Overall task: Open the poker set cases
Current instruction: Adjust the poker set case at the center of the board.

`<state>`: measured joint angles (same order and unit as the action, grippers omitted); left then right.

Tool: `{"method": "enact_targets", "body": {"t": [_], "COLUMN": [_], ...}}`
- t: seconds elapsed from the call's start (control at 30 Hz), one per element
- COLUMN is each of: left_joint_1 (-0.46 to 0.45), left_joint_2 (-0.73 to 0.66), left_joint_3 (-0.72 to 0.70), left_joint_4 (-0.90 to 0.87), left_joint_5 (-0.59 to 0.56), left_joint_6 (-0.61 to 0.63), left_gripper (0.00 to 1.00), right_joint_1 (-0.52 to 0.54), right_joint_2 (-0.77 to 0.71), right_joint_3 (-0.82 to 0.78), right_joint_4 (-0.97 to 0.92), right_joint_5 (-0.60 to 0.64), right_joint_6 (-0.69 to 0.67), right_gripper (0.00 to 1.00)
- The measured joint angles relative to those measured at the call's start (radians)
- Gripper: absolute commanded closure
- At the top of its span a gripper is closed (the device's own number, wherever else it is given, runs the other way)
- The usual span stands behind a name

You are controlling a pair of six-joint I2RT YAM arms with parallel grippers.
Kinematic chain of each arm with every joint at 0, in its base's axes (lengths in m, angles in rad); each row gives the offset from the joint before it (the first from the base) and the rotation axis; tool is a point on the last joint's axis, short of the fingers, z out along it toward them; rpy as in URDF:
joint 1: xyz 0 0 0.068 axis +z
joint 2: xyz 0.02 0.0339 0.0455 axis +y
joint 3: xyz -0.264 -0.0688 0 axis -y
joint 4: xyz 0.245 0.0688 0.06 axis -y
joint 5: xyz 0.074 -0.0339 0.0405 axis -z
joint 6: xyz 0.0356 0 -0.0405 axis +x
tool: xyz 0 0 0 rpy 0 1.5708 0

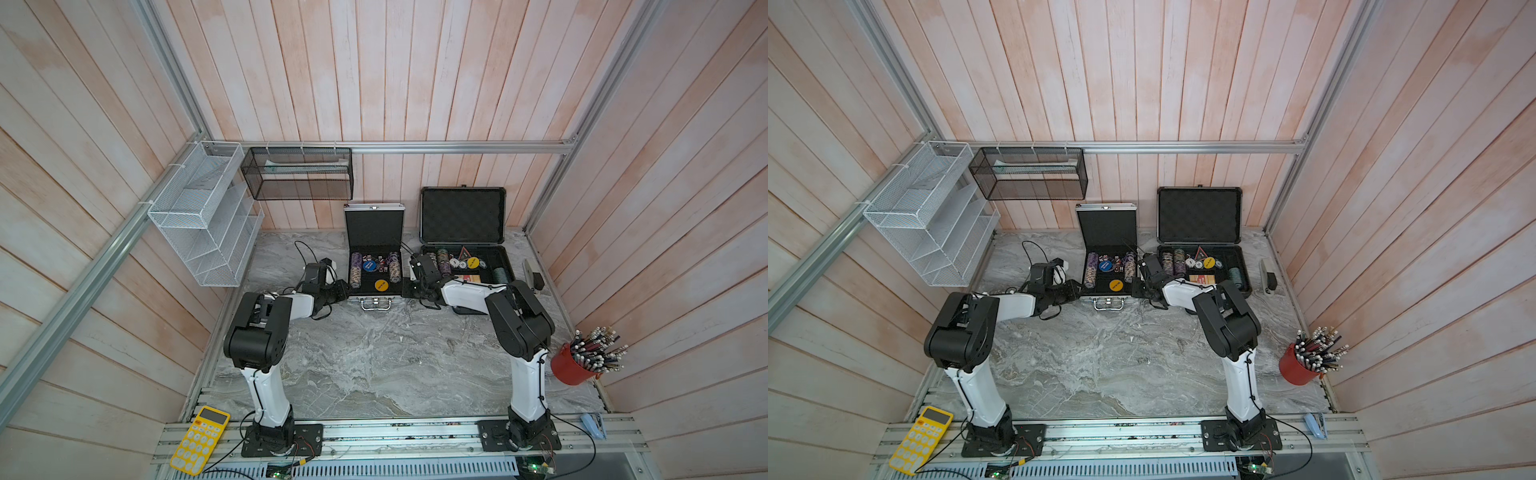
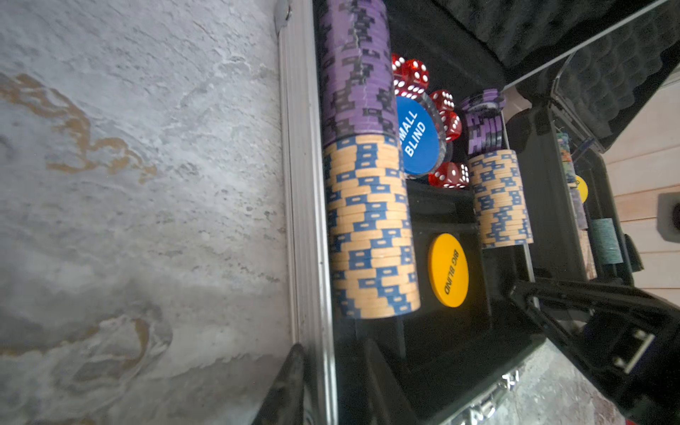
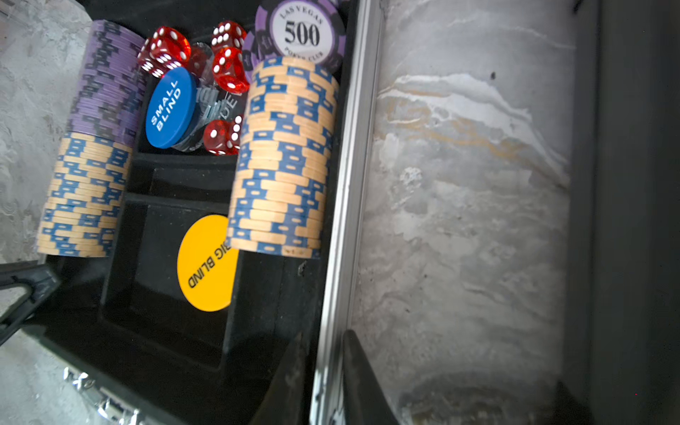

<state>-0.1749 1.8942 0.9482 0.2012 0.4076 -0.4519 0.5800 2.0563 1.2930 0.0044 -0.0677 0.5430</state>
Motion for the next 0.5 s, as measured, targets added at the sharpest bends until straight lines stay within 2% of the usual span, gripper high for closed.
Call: {"method": "enact_targets", "body": {"t": [0.13, 0.23, 0.33, 0.5], "left_joint_1": [0.0, 0.0, -0.001, 0.004], "left_joint_2": [0.0, 0.0, -0.003, -0.071], "left_joint_3": [0.0, 0.0, 0.0, -0.016], "left_joint_4": [0.0, 0.0, -0.009, -0.043], "left_joint_5": [0.0, -0.001, -0.011, -0.061], "left_joint_6": [0.0, 0.002, 0.01, 0.027], "left_gripper": [0.7, 0.61, 0.49, 0.34], "right_joint_1": [0.0, 0.0, 0.0, 0.0], "right_joint_2": [0.0, -0.002, -0.01, -0.082], "right_joint_3": [0.0, 0.0, 0.0, -0.003], "right_joint_4": [-0.005, -0.012, -0.027, -0.056], "right_joint_5": [0.011, 0.022, 0.033, 0.057], "right_joint_6": [0.014, 0.014, 0.01, -0.009], "right_gripper": [0.71, 0.65, 0.54, 0.46]}}
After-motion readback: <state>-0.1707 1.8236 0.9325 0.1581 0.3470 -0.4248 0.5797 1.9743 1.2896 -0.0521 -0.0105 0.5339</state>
